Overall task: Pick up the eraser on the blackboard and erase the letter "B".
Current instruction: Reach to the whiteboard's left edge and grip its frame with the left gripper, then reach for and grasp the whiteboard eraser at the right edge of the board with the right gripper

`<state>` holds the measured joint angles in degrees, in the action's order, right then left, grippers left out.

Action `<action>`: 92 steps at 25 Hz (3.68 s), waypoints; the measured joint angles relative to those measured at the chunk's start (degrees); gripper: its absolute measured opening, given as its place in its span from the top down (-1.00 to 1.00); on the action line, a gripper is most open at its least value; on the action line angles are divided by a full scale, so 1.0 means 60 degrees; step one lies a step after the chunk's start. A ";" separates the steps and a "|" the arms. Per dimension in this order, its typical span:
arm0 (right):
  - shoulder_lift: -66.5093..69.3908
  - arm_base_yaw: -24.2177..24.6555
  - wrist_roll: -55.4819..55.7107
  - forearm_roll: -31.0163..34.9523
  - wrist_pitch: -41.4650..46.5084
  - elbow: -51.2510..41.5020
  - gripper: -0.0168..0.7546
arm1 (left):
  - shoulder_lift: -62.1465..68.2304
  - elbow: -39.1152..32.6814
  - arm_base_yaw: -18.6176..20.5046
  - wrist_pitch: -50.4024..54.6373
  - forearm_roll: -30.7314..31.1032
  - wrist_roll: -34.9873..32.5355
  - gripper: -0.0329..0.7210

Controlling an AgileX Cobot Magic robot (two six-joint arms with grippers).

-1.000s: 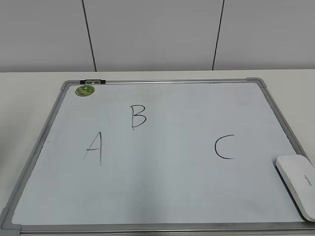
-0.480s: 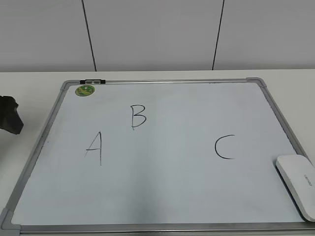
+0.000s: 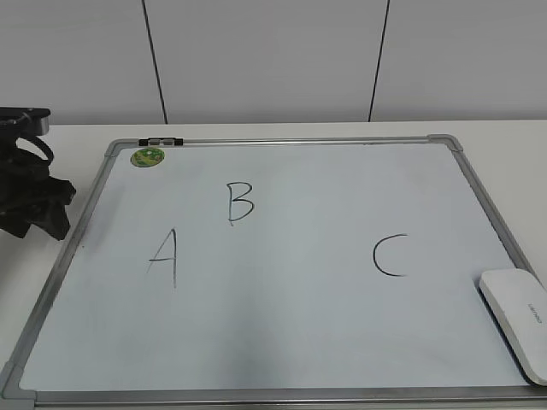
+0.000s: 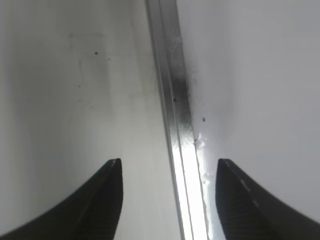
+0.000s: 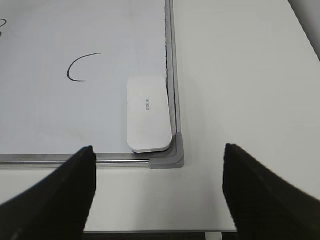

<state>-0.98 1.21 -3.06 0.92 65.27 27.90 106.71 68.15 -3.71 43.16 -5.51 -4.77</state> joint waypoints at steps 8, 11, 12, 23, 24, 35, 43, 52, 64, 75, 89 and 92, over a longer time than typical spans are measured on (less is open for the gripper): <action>0.0000 0.0000 0.0000 0.0000 0.0000 0.0000 -0.56 | 0.1079 0.0891 0.0000 0.0084 -0.0115 0.0000 -0.10; 0.0000 0.0000 0.0000 0.0000 0.0000 0.0000 -0.56 | 0.1302 0.1080 0.0000 0.0189 -0.0147 0.0000 -0.05; 0.0000 0.0000 0.0000 0.0000 0.0000 0.0000 -0.56 | 0.1456 0.1221 0.0000 0.0244 -0.0185 0.0000 0.01; 0.0000 0.0000 0.0000 0.0000 0.0000 0.0000 -0.56 | 0.1919 0.1783 0.0096 0.0690 -0.0228 0.0000 0.21; 0.0000 0.0000 0.0000 0.0000 0.0000 0.0000 -0.56 | 0.1919 0.1783 0.0118 0.0690 -0.0228 0.0000 0.21; 0.0000 0.0000 0.0000 0.0000 0.0000 0.0000 -0.56 | 0.2052 0.1783 0.0140 0.0729 -0.0228 -0.0017 0.27; 0.0000 0.0000 0.0000 0.0000 0.0000 0.0000 -0.56 | 0.2163 0.1790 0.0140 0.0710 -0.0228 -0.0017 0.27; 0.0000 0.0000 0.0000 0.0000 0.0000 0.0000 -0.56 | 0.2286 0.1894 0.0140 0.0846 -0.0467 -0.0017 0.67; 0.0000 0.0000 0.0000 0.0000 0.0000 0.0000 -0.56 | 0.2382 0.1978 0.0183 0.1003 -0.0732 0.0000 0.83; 0.0412 0.0000 0.0000 0.0401 0.0000 0.0435 -0.56 | 0.2382 0.1978 0.0183 0.1009 -0.0746 0.0014 0.83; 0.6614 0.0000 -0.1077 0.2049 -0.2341 0.1397 -0.56 | 0.2382 0.1996 0.0183 0.1048 -0.0746 0.0014 0.83; 0.7505 0.0000 -0.1193 0.2049 -0.2341 0.1397 -0.56 | 0.2382 0.1996 0.0183 0.1048 -0.0746 0.0014 0.83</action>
<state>44.05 1.21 -10.22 13.21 51.23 36.28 121.01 80.13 -2.61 49.44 -9.99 -4.69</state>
